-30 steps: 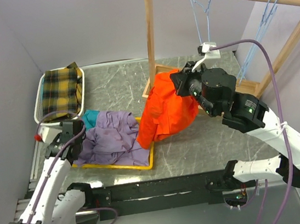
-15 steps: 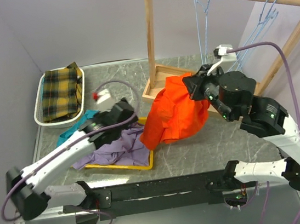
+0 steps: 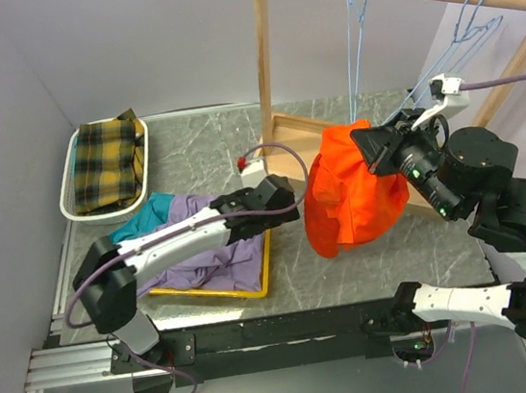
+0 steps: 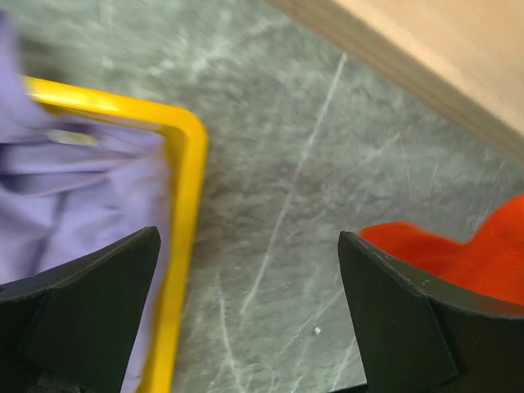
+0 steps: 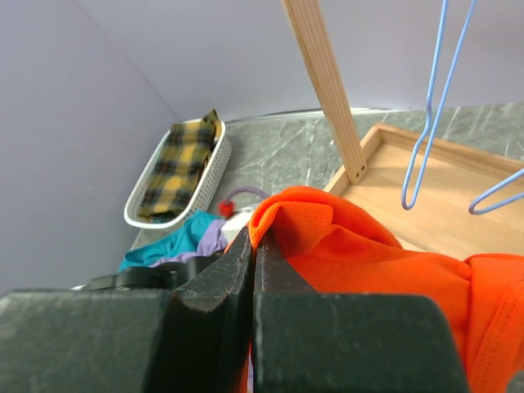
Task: Place the t-shirt on the hanger
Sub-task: Move the bin to the center of the board.
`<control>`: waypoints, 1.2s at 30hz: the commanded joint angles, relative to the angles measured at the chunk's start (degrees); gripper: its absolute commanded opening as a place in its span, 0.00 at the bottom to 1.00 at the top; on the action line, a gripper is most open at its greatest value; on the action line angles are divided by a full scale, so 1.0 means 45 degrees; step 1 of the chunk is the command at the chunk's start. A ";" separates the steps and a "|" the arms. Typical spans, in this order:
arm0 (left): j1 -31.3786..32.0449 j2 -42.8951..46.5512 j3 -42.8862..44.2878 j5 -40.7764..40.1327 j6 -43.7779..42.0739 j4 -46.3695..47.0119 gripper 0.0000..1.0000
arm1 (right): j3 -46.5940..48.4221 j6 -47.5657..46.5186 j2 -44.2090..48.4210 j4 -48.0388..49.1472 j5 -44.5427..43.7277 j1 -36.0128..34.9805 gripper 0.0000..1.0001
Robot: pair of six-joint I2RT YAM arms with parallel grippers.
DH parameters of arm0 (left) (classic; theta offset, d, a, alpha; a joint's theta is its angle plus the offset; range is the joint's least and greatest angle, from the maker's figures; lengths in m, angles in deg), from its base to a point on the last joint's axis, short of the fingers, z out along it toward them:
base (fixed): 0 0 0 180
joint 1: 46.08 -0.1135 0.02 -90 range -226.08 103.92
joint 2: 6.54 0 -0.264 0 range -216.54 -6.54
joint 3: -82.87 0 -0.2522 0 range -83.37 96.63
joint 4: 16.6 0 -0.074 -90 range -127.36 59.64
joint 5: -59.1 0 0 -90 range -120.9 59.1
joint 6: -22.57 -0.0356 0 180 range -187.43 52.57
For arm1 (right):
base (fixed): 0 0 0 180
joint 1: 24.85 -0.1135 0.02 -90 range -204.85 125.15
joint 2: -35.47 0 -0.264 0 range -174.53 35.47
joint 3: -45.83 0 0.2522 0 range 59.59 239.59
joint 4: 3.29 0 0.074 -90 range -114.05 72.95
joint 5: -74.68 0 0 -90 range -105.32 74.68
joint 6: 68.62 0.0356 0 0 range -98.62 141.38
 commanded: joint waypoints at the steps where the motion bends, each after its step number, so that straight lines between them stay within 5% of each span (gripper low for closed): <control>1: 0.0168 -0.0968 0.0723 0.1443 -0.0173 0.1420 0.96 | 0.0053 0.0066 -0.0413 0.0086 0.0547 -0.0087 0.00; 8: 0.0207 -0.2435 0.1232 0.2129 -0.0096 0.2182 0.96 | -0.0689 0.0202 -0.0726 0.0398 0.0763 -0.0087 0.00; 15: 0.0091 -0.3120 0.0668 0.0549 0.0588 0.1559 0.96 | -0.1529 0.0475 -0.0784 0.0828 0.1095 -0.0086 0.00; 21: -0.0630 -0.2186 -0.0912 -0.0741 0.1193 0.1128 0.96 | -0.2115 0.0651 -0.0960 0.1160 0.1583 -0.0067 0.00; 36: -0.2407 0.0842 -0.3787 -0.0430 0.1096 0.1460 0.96 | -0.3229 0.0827 -0.1915 0.2078 0.1897 -0.0086 0.00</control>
